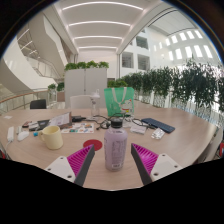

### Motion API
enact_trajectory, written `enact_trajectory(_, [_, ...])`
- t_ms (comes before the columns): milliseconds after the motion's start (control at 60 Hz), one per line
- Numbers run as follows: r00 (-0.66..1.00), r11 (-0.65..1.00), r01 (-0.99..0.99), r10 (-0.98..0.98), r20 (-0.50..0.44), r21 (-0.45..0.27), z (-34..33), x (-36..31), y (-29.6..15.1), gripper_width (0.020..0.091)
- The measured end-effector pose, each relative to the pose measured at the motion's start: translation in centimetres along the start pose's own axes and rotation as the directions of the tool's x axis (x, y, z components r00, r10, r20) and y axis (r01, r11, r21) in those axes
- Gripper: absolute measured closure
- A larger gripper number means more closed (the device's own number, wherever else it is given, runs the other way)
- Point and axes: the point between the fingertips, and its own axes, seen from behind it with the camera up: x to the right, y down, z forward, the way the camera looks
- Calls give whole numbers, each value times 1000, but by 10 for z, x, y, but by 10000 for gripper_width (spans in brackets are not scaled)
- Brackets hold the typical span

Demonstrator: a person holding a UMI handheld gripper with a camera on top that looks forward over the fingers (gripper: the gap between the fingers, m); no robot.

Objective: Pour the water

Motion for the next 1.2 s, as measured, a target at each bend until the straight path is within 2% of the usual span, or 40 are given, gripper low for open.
enact_trajectory(183, [996,996,-86,86,25,-6,88,7,15,319])
enact_trajectory(217, [995,995,-95,95,40,-9,101,2,17,366])
enact_trajectory(267, [994,995,-100,101,51,-18,106,3,20,511])
enact_trajectory(283, [994,995,-98,99,54,-23,108,3,22,538])
enact_trajectory(417, [996,996,-82,81,49,23,110,0,17,561])
enact_trajectory(550, [992,995,-101,100,72,5,115,-4,18,580])
enact_trajectory(683, [993,994,-94,98,66,-60,121,-4,20,661])
enact_trajectory(750, [996,995,-78,80,31,-70,118,11,3,679])
enact_trajectory(783, [999,997,-45,45,-2,-56,117,16,-11,679])
enact_trajectory(900, [991,991,133,-133,-21,15,115,7,-94,680])
enact_trajectory(983, [940,937,342,-339,-44,68,114,-14,-160,682])
enact_trajectory(1000, [917,914,398,-394,-60,78,120,-28,-160,682])
enact_trajectory(1033, [855,851,518,-514,-70,80,117,-39,-179,682])
enact_trajectory(1083, [727,723,687,-682,-87,70,123,-66,-186,681])
enact_trajectory(1133, [571,569,821,-815,-104,50,144,-100,-176,681])
enact_trajectory(1200, [282,282,959,-954,-99,17,154,-130,-163,683])
